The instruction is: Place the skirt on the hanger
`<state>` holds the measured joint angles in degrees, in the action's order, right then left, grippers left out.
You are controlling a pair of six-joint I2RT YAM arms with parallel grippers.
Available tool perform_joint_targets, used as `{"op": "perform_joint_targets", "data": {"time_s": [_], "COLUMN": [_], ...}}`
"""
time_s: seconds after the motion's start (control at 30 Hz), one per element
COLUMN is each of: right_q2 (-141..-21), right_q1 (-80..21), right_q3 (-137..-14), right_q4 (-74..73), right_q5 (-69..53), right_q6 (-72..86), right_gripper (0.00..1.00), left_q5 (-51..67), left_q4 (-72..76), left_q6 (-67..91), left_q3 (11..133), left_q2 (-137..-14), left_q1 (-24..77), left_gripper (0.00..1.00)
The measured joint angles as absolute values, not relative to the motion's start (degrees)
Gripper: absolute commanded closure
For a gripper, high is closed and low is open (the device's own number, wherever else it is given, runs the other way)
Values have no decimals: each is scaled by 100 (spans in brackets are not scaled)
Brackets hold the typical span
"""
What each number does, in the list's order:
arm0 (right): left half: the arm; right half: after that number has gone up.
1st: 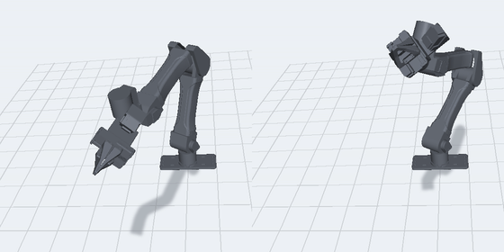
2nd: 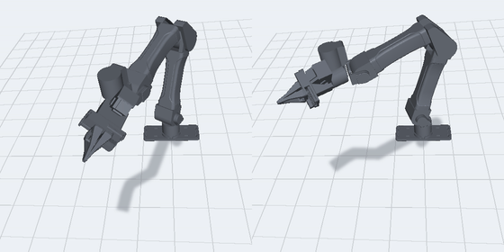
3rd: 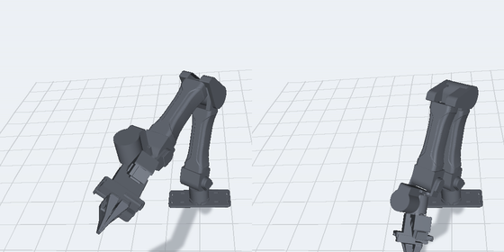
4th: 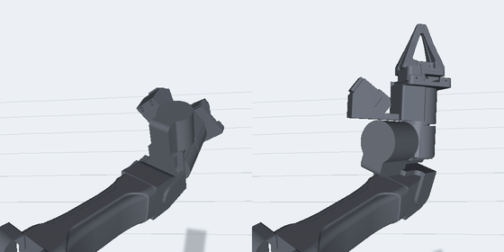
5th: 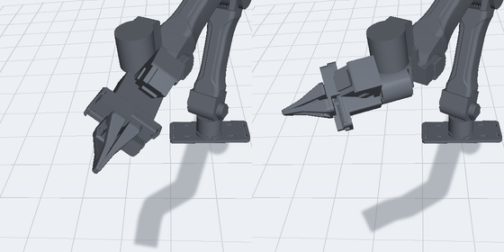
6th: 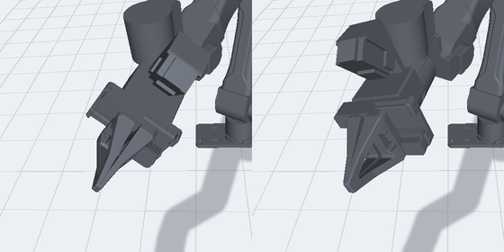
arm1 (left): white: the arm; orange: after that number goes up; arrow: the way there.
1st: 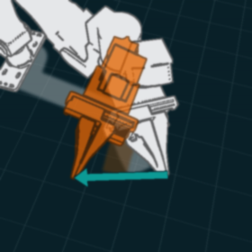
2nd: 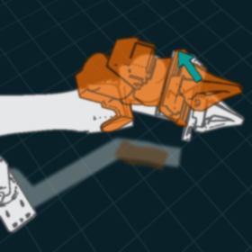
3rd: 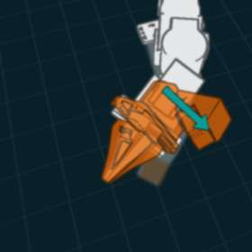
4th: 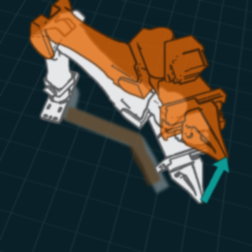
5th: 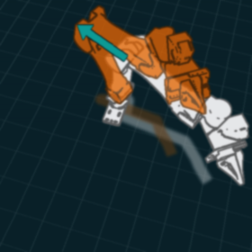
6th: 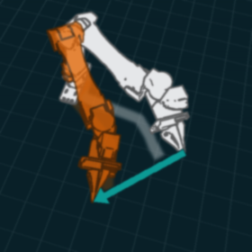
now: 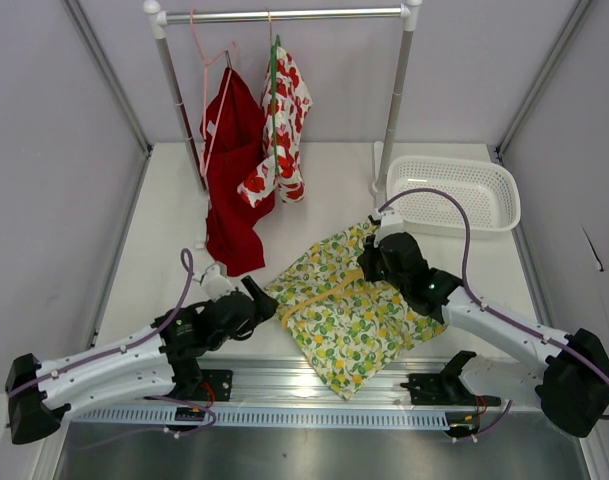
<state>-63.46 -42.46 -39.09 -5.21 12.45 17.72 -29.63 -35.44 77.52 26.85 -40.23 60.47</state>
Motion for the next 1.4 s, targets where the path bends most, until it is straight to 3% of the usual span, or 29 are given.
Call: {"op": "perform_joint_targets", "data": {"time_s": [0.57,0.77,0.87,1.07,1.17,1.4], "right_q2": [-6180,-6171,-6152,-6071,-6012,-5752], "right_q1": [-4246,-4246,-4246,-4244,-4246,-4344], "right_q3": [-3745,-3730,-3730,-3673,-3636,-3474], "right_q4": [-438,-438,-438,-412,-399,-215], "right_q5": [1192,1144,1125,1085,1024,845], "right_q6": [1772,1772,1772,1772,1774,1747], "right_gripper": [100,100,100,100,100,100], "left_q5": [-2985,-2917,-2805,-2517,-2270,-1546], "left_q4": [-2921,-2292,-1957,-1271,-954,-528], "left_q6": [9233,9225,9078,8624,8289,7269], "left_q3": [1872,1734,1651,1640,1643,1824], "left_q2": [-4226,-4696,-4895,-5315,-5408,-5791], "left_q1": [5841,5470,5245,4751,4340,3358], "left_gripper": [17,32,44,86,100,100]}}
